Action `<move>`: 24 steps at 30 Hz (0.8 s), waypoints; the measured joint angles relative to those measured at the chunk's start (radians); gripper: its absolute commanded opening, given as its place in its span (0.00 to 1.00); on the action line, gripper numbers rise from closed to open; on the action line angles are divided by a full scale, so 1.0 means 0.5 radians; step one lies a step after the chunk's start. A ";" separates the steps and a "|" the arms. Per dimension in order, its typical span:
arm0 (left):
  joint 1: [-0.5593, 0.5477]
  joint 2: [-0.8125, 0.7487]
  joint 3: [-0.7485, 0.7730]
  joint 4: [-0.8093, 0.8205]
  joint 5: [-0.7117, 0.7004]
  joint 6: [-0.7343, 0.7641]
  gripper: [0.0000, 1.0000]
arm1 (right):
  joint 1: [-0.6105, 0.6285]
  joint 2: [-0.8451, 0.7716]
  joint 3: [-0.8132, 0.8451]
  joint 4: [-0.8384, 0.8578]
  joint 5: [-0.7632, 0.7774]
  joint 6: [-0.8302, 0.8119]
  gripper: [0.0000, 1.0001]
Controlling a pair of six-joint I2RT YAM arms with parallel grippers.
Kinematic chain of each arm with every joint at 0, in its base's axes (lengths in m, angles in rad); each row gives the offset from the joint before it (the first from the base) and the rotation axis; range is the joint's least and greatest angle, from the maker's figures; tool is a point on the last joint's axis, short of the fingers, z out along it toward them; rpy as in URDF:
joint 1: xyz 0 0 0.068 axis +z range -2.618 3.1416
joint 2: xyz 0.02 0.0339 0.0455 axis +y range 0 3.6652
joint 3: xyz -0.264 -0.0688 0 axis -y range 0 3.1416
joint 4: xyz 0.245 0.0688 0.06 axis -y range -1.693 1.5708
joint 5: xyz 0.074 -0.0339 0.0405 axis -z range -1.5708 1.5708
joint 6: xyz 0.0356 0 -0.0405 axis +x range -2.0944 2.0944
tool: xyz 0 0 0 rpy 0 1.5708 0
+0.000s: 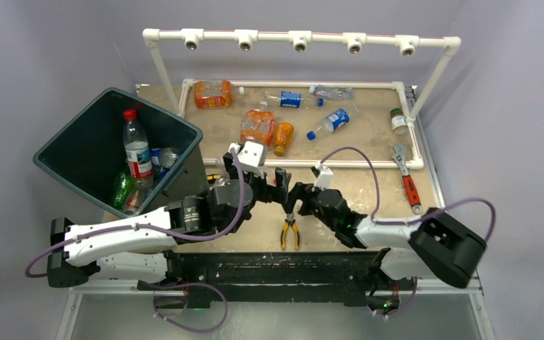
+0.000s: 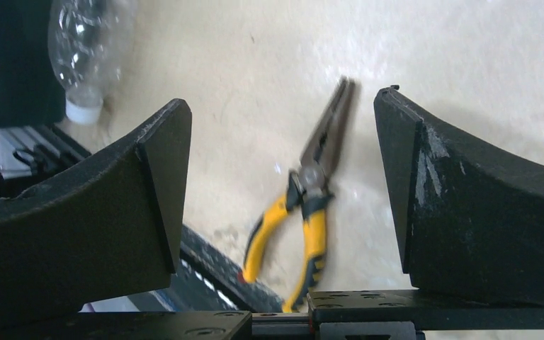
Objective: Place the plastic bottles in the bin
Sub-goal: Pick up the plastic bottle at the center of the board.
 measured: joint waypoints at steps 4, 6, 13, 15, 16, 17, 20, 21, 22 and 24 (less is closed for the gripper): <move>0.000 -0.012 -0.082 -0.040 0.050 -0.114 0.97 | -0.040 0.314 0.163 0.210 0.013 0.002 0.89; 0.000 -0.041 -0.134 -0.043 0.070 -0.162 0.96 | -0.071 0.423 0.212 0.307 0.014 -0.013 0.90; 0.000 -0.221 -0.271 -0.059 0.108 -0.307 0.95 | -0.111 0.684 0.367 0.497 0.076 -0.254 0.90; 0.000 -0.253 -0.274 -0.063 0.114 -0.333 0.95 | -0.111 0.737 0.411 0.534 0.081 -0.329 0.90; 0.000 -0.264 -0.274 -0.063 0.114 -0.346 0.95 | -0.111 0.759 0.432 0.542 0.080 -0.353 0.89; 0.000 -0.275 -0.274 -0.062 0.118 -0.355 0.95 | -0.111 0.788 0.459 0.551 0.079 -0.387 0.89; 0.000 -0.294 -0.274 -0.062 0.137 -0.368 0.95 | -0.111 0.888 0.555 0.564 0.063 -0.484 0.87; 0.000 -0.296 -0.274 -0.063 0.146 -0.376 0.95 | -0.111 0.919 0.587 0.569 0.054 -0.516 0.87; 0.000 -0.298 -0.274 -0.063 0.152 -0.383 0.94 | -0.111 0.945 0.613 0.575 0.037 -0.543 0.87; 0.000 -0.301 -0.274 -0.072 0.163 -0.399 0.94 | -0.111 0.986 0.654 0.578 0.005 -0.602 0.87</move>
